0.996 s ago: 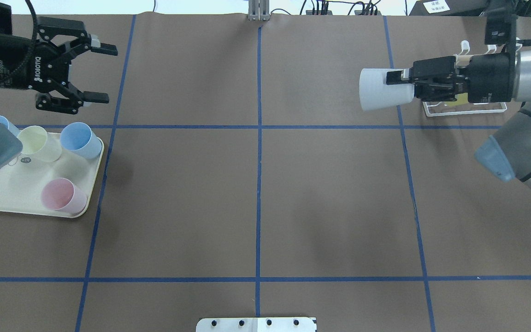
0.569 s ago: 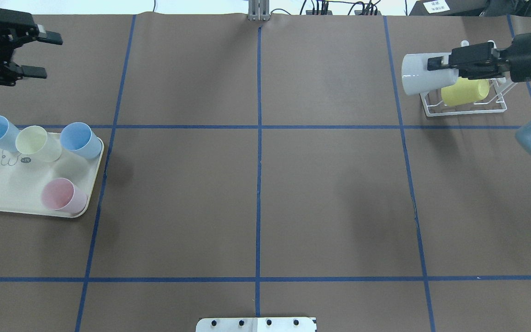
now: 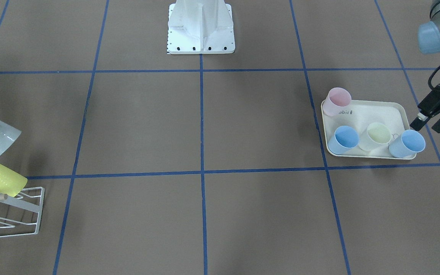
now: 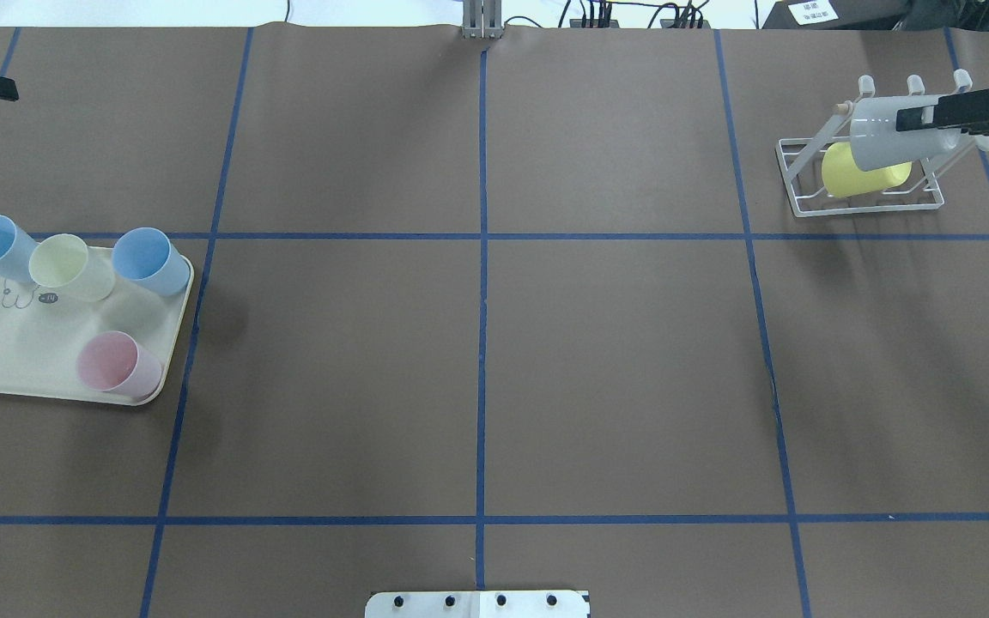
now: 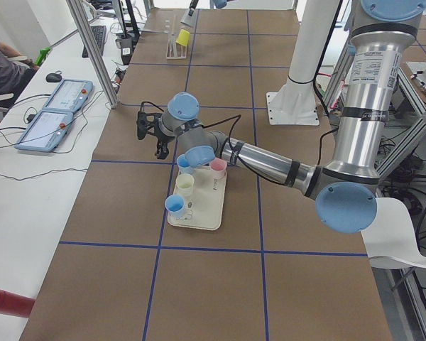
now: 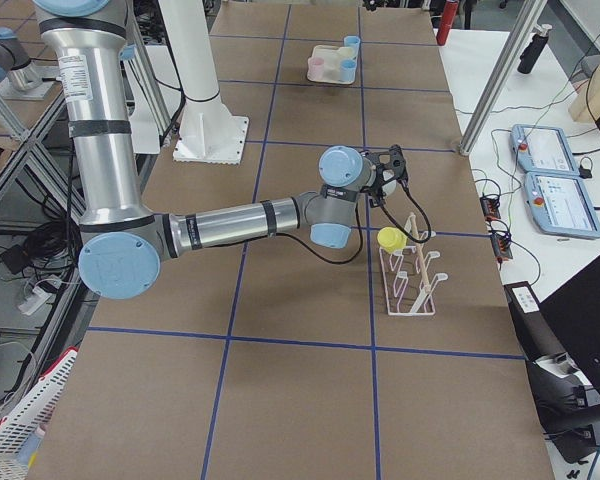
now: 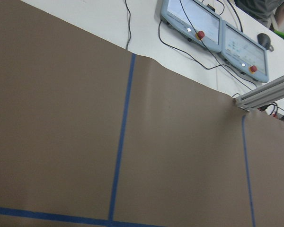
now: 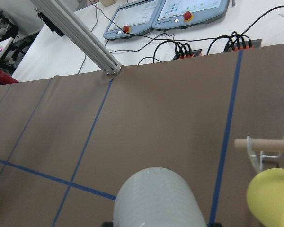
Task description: Transfer IKEA cup to right arm and place on rack
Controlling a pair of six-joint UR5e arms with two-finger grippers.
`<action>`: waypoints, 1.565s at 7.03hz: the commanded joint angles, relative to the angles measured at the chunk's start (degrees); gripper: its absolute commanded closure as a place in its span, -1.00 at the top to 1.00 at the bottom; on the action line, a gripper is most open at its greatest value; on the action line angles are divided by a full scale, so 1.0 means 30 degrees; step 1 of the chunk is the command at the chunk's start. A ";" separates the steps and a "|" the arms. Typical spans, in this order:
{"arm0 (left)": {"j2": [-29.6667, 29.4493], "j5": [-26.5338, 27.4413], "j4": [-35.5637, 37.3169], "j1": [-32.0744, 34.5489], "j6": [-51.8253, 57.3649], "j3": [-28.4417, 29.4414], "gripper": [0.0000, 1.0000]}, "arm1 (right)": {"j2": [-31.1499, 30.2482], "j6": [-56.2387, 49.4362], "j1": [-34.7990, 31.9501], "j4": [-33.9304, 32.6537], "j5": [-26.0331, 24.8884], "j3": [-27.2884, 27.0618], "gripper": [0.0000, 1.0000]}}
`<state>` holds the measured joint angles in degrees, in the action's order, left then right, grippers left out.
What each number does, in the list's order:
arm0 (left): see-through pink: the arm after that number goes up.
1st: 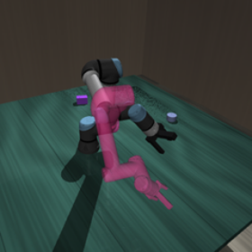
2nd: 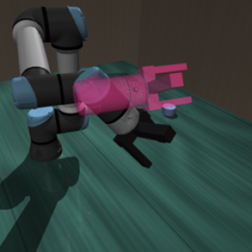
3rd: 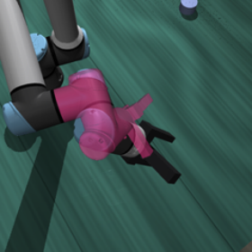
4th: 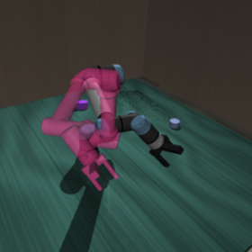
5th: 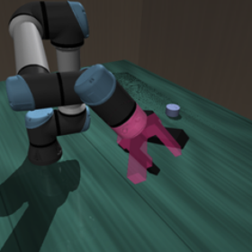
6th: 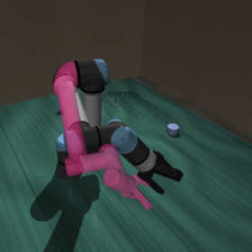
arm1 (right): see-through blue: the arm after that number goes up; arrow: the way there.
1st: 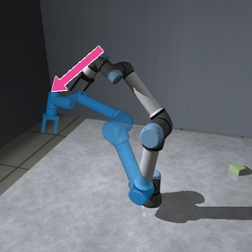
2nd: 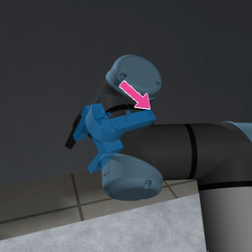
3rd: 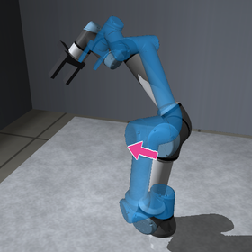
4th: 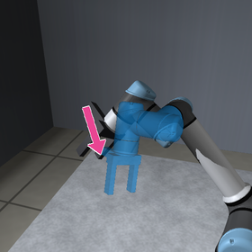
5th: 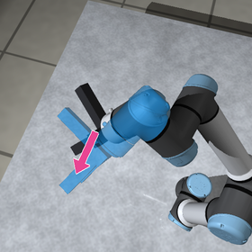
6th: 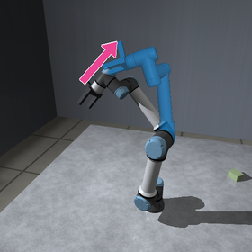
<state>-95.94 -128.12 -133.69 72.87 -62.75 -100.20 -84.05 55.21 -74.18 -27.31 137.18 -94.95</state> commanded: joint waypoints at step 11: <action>0.2213 0.0988 0.2844 0.0701 0.5215 -0.0966 1.00 | 0.4458 -1.7203 -0.1405 -2.1541 -0.1665 0.1494 -1.00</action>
<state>-89.31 -125.08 -125.20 74.97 -46.84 -102.73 -72.44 3.63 -78.57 -91.96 132.02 -93.47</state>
